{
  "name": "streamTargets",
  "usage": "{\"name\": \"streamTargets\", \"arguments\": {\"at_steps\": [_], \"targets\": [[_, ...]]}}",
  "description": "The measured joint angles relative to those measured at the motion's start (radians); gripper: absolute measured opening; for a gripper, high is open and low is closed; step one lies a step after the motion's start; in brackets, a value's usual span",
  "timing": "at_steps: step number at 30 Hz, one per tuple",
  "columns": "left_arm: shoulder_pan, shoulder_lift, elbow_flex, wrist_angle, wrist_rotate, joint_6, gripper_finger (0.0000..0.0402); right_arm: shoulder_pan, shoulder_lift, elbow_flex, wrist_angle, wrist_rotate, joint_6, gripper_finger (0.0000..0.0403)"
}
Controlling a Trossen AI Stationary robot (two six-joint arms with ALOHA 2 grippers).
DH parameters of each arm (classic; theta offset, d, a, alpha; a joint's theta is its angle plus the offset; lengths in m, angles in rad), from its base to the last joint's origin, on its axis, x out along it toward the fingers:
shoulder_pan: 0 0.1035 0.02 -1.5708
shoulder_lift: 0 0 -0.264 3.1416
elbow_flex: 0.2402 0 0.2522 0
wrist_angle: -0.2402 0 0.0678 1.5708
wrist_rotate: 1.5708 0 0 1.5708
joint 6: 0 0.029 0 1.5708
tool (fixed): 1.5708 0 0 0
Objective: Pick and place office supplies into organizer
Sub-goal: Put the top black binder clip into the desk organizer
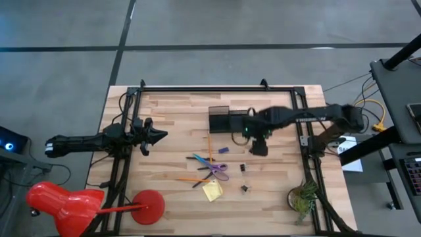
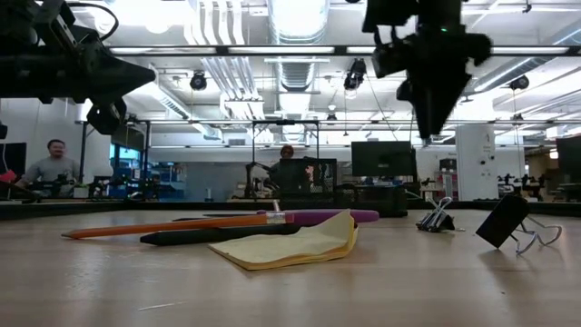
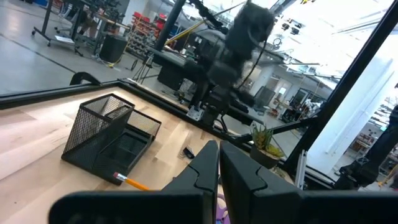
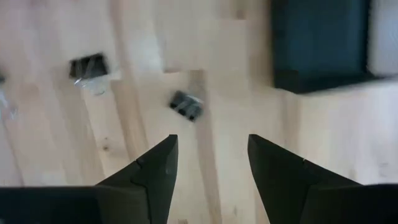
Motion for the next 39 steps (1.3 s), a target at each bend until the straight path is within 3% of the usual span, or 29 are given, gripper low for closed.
{"name": "streamTargets", "arguments": {"at_steps": [9,16,24,32,39], "targets": [[0.0,-0.002,0.0,0.0,0.0,0.0,0.0,0.037,0.028,-0.097,0.062,0.016,-0.26,0.0185],[0.0,0.0,0.0,0.0,0.0,0.0,0.0,0.015,0.125,-0.123,0.148,-0.006,-0.487,0.0183],[0.0,0.002,0.0,0.0,0.0,0.0,0.0,-0.04,0.241,-0.094,0.147,-0.011,-0.548,0.0182],[0.0,0.0,0.0,0.0,0.0,-0.001,0.0,-0.041,0.251,-0.08,0.154,-0.085,-0.585,0.0179],[0.0,0.002,0.0,0.0,0.0,-0.001,0.0,-0.042,0.252,-0.082,0.155,-0.085,-0.643,0.0132]]}}
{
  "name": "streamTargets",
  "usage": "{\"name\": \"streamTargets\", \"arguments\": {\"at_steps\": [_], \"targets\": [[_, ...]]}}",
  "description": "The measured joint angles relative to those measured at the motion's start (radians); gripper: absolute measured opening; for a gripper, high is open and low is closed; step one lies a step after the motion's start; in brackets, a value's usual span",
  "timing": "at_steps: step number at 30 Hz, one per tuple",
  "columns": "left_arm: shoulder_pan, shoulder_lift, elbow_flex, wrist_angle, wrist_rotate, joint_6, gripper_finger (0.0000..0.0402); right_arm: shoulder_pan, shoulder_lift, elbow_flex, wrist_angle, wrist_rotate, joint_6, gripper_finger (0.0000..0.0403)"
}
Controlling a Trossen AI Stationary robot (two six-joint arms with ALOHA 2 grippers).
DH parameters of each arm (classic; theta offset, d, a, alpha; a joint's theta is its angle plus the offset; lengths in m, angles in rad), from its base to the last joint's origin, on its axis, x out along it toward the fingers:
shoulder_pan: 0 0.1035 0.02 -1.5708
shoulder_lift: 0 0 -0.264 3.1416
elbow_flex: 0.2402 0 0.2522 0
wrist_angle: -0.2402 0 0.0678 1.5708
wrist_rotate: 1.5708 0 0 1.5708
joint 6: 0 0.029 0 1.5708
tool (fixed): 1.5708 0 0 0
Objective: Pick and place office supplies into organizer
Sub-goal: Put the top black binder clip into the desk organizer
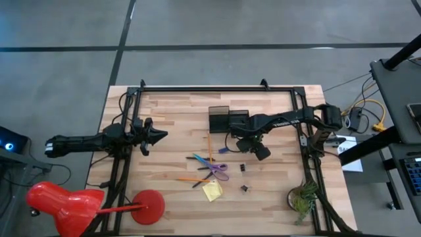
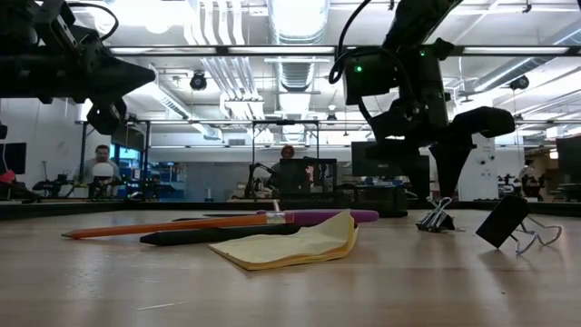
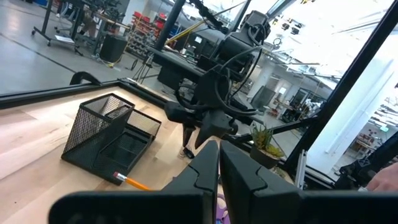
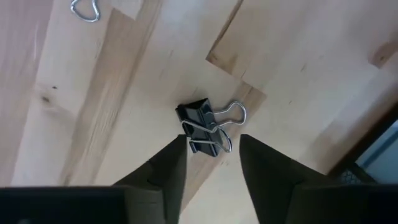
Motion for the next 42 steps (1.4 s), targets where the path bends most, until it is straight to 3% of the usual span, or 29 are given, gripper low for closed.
{"name": "streamTargets", "arguments": {"at_steps": [6,12,20,23,31,42], "targets": [[0.0,0.0,0.0,0.0,0.0,0.0,0.0,-0.001,0.021,-0.001,0.011,0.0,-0.026,0.008],[0.0,0.0,0.0,0.0,0.0,0.0,0.0,0.0,0.047,0.0,0.018,0.0,-0.024,0.0055],[0.0,0.0,0.0,0.0,0.0,0.0,0.0,0.0,0.047,0.054,-0.004,0.002,0.087,0.0014],[0.0,0.0,0.0,0.0,0.0,0.0,0.0,0.0,0.042,0.111,0.005,0.016,0.168,0.001],[0.0,0.0,0.0,0.0,0.0,0.0,0.0,-0.005,0.033,0.285,0.162,0.175,0.359,0.0009],[0.0,0.0,0.0,0.0,0.0,0.001,0.0,-0.072,0.205,0.376,0.182,0.237,0.63,0.0008]]}}
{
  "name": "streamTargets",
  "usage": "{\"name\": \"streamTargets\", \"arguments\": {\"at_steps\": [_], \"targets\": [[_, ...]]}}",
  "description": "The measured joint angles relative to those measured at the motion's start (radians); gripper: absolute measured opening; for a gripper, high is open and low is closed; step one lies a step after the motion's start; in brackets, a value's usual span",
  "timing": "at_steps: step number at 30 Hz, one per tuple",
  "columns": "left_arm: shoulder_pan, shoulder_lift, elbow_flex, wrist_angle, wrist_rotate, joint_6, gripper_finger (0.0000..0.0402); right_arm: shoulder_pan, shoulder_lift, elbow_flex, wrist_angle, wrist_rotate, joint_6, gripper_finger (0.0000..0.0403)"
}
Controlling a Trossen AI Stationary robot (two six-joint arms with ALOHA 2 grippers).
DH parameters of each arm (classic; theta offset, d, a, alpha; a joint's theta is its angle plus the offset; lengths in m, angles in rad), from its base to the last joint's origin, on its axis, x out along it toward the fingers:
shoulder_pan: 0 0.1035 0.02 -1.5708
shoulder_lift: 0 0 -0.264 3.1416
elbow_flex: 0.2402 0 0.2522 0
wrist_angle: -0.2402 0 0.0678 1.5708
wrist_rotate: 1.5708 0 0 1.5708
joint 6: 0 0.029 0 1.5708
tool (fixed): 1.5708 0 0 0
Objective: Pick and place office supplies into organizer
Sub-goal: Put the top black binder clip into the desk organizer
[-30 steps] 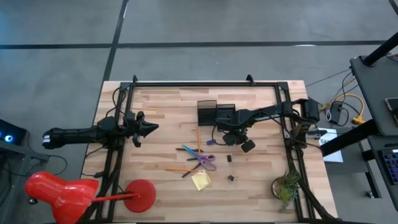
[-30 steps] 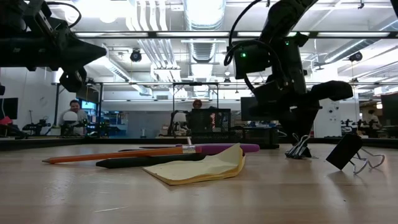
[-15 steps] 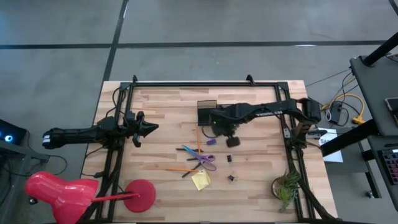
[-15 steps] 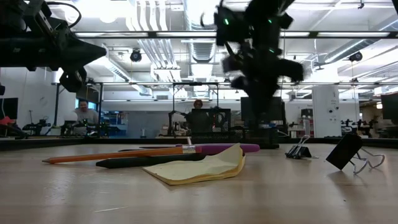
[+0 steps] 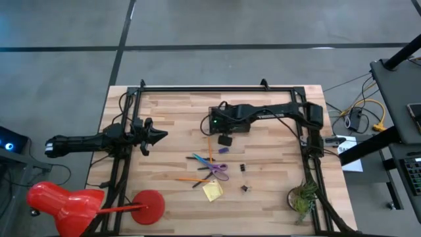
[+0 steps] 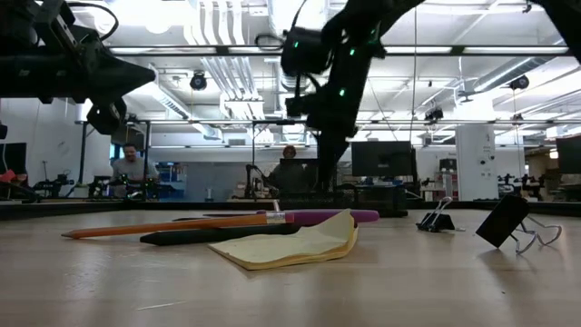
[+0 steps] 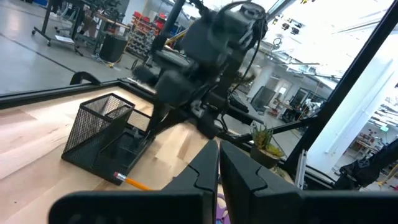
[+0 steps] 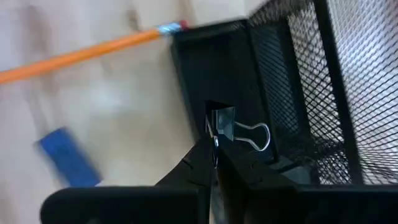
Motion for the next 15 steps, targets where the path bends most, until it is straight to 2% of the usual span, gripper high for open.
{"name": "streamTargets", "arguments": {"at_steps": [4,15], "targets": [[0.0,-0.001,0.0,0.0,0.0,0.0,0.0,-0.006,0.04,0.029,0.008,0.004,0.061,0.0008],[0.0,0.0,0.0,0.0,0.0,0.0,0.0,-0.005,0.039,0.027,0.099,0.003,0.215,0.0014]]}}
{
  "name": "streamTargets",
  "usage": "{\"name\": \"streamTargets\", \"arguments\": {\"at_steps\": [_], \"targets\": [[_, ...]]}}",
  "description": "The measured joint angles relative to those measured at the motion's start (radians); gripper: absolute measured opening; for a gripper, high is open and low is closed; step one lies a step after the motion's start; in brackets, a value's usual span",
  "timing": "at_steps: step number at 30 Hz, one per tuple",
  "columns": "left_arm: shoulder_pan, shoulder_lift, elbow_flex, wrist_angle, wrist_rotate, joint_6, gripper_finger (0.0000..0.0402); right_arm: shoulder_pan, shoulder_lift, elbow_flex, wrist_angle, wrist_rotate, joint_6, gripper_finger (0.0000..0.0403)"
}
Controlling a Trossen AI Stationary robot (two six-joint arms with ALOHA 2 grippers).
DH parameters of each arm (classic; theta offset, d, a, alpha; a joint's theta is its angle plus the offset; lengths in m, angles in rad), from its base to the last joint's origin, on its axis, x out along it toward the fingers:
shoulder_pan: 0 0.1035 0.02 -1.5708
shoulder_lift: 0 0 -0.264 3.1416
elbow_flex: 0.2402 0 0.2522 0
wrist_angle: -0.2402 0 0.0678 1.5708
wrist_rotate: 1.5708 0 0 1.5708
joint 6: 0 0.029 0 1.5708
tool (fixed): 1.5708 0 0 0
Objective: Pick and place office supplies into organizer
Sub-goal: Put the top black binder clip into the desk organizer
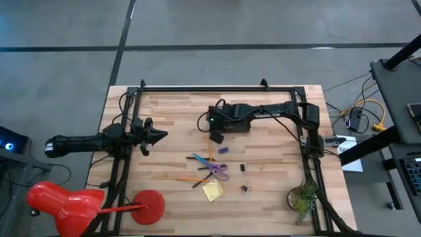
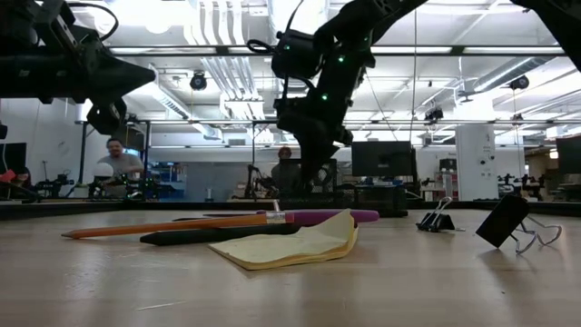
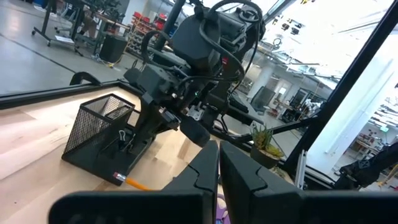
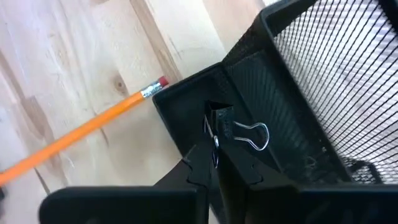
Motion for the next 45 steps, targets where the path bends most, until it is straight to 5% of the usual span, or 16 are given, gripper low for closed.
{"name": "streamTargets", "arguments": {"at_steps": [9,15,20,29,32,38,45], "targets": [[0.0,-0.001,0.0,0.0,0.0,0.0,0.0,0.007,-0.005,-0.011,0.048,-0.011,0.1,0.011],[0.0,0.0,0.0,0.0,0.0,0.0,0.0,0.07,-0.121,-0.021,-0.04,-0.066,-0.253,0.0164],[0.0,-0.002,0.0,0.0,0.0,0.0,0.0,0.143,-0.203,-0.106,-0.23,-0.122,-0.439,0.0179],[0.0,-0.001,0.0,0.0,0.0,0.0,0.0,0.349,-0.312,-0.338,-0.236,-0.113,-0.323,0.018],[0.0,-0.002,0.0,0.0,0.0,-0.001,0.0,0.401,-0.334,-0.389,-0.195,-0.118,-0.185,0.018],[0.0,-0.001,0.0,0.0,0.0,-0.001,0.0,0.409,-0.4,-0.511,0.054,-0.233,0.465,0.018],[0.0,-0.001,0.0,0.0,0.0,-0.001,0.0,0.411,-0.462,-0.677,0.253,-0.241,0.965,0.018]]}}
